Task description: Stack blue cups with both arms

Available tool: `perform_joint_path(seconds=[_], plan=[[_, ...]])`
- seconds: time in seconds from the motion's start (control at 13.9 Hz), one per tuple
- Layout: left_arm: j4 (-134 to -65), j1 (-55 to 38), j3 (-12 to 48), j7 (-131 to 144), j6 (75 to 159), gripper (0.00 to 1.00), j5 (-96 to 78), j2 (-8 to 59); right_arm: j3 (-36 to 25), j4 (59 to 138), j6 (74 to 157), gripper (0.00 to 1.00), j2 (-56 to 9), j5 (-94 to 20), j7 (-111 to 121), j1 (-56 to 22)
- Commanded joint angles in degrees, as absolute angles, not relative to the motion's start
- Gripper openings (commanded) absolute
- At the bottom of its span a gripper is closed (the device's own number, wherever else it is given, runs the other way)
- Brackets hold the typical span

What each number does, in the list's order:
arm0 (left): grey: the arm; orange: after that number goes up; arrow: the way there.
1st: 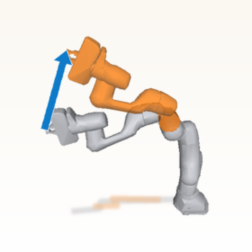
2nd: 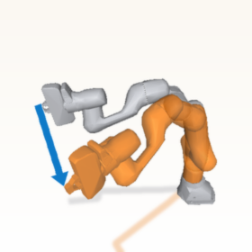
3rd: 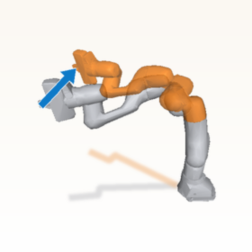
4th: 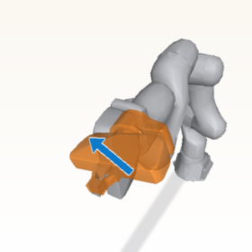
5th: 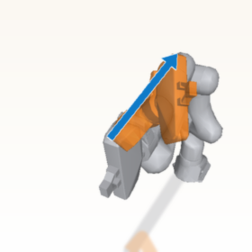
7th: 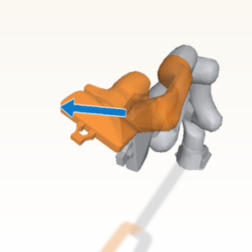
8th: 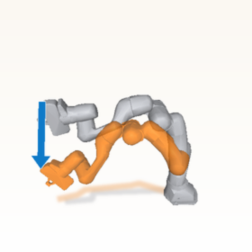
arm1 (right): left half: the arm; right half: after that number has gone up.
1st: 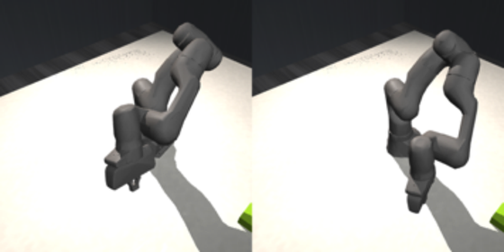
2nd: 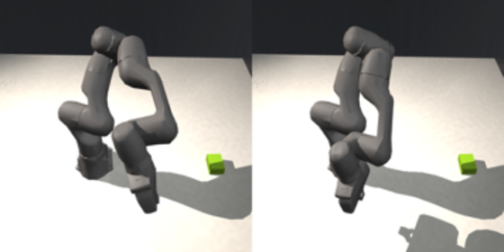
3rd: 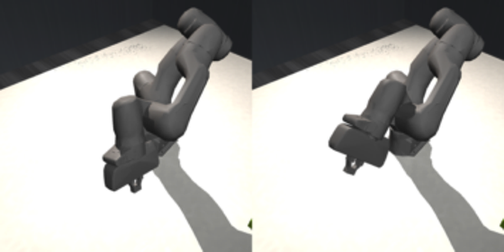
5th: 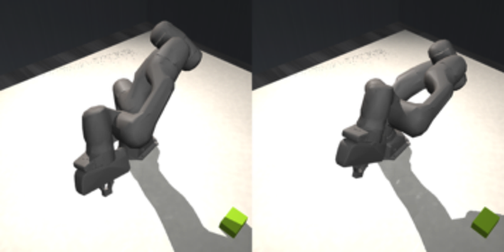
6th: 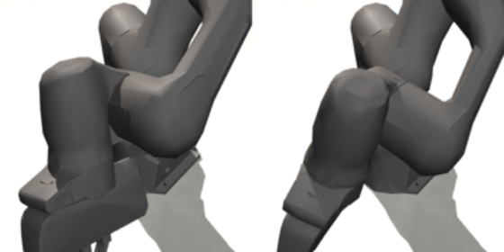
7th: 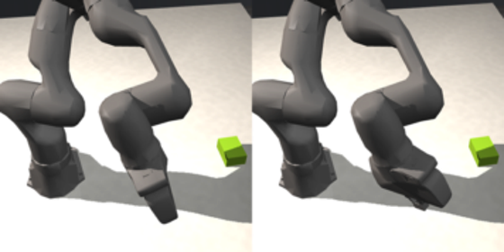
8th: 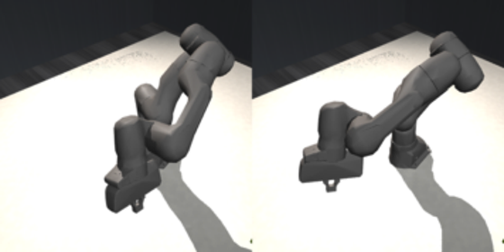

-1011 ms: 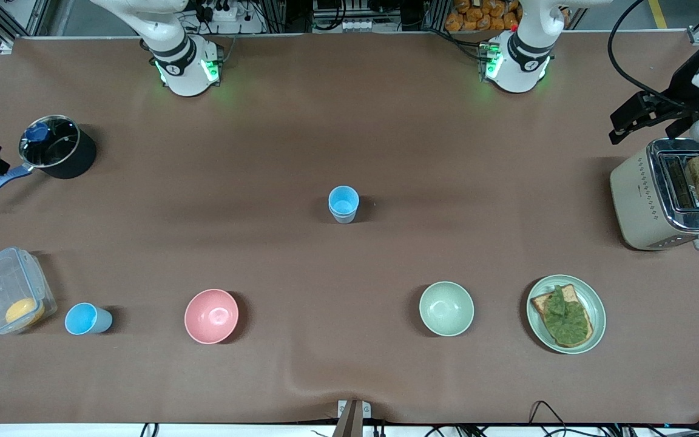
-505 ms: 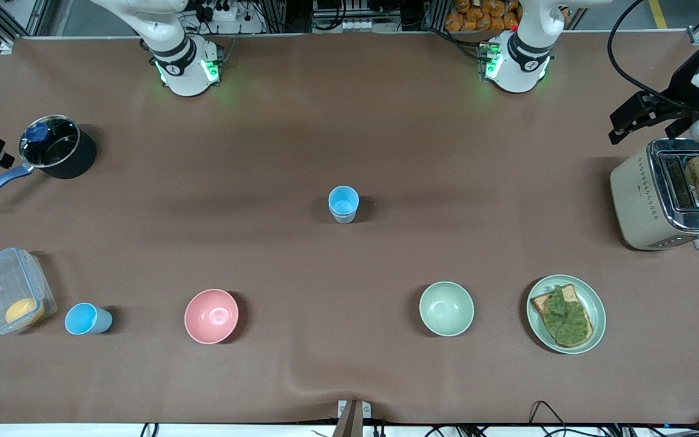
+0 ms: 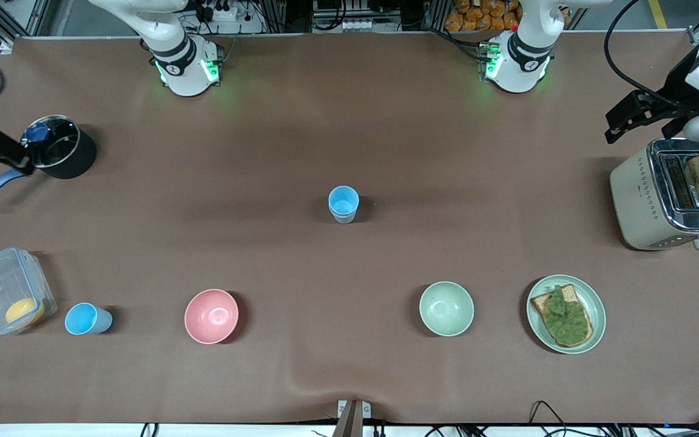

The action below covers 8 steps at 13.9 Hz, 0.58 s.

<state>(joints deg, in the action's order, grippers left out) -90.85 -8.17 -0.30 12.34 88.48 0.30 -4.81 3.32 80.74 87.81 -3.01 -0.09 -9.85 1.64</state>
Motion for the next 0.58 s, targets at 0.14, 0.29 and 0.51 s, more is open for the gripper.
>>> perform_joint_path(seconds=[0.14, 0.29, 0.51], plan=[[-89.9, -7.7, -0.1, 13.4, 87.5, 1.00, -0.2, -4.7, 1.7, 81.8, 87.4, 1.00, -1.9, 0.0, -7.0, 0.0], [-89.9, -7.7, -0.1, 13.3, 87.3, 1.00, -0.2, -4.7, 0.3, 81.8, 87.2, 1.00, -1.5, -0.6, -5.5, 0.1], [-89.7, -8.2, 0.0, 13.4, 87.3, 1.00, -0.2, -4.7, 0.1, 81.7, 86.7, 1.00, -1.5, -0.6, -6.0, 0.3]])
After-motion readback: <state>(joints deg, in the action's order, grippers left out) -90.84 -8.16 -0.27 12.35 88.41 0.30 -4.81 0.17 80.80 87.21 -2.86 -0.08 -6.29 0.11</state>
